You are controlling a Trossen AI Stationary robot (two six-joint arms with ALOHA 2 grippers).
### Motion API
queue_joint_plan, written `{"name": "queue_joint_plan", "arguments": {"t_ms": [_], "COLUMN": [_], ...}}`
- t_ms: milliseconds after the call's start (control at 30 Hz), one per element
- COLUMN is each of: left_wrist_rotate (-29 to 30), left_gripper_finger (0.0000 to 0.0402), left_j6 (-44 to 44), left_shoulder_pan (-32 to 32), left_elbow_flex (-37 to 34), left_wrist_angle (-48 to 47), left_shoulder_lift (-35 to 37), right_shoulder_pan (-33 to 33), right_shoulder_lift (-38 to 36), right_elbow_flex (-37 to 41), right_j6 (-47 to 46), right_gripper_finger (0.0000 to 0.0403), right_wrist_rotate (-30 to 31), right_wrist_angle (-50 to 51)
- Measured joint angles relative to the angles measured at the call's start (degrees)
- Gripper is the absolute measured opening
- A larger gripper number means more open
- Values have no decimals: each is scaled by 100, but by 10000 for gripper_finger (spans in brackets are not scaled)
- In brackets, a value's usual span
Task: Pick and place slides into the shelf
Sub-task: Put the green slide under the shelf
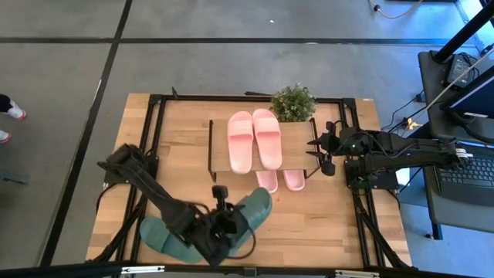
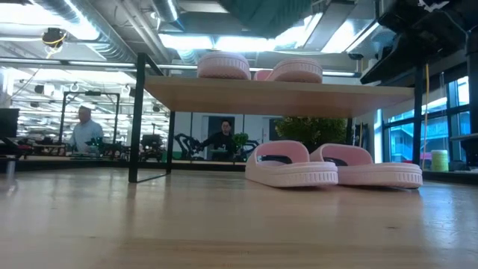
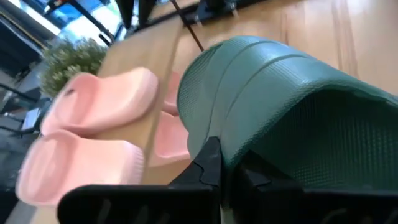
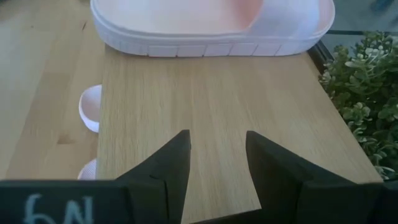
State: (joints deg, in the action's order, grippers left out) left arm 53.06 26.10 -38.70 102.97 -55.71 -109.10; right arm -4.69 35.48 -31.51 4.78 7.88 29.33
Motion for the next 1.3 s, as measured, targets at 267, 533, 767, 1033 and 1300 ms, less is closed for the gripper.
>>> {"name": "queue_joint_plan", "arguments": {"t_ms": [267,533,767,1033,1300], "left_wrist_rotate": [-357,-1042,-1402,-1621,-2074], "left_gripper_finger": [2,2,2,2,17], "left_j6": [1561,2362,2480,2450,2484], "left_shoulder_pan": [7,213,468,787,1034], "left_elbow_flex": [642,809,814,814,814], "left_wrist_angle": [-1204,-1699,-1804,-1839,-1820], "left_shoulder_lift": [-840,-1423,-1541,-1539,-1539], "right_shoulder_pan": [-2,0,0,0,-1], "right_shoulder_lift": [0,4,4,4,4], "right_elbow_flex": [0,0,0,0,0], "right_j6": [-151,-144,-122,-92,-63], "right_gripper_finger": [157,157,157,157,157], "right_wrist_rotate": [-2,-7,-15,-19,-20], "right_wrist_angle": [11,12,10,10,7]}}
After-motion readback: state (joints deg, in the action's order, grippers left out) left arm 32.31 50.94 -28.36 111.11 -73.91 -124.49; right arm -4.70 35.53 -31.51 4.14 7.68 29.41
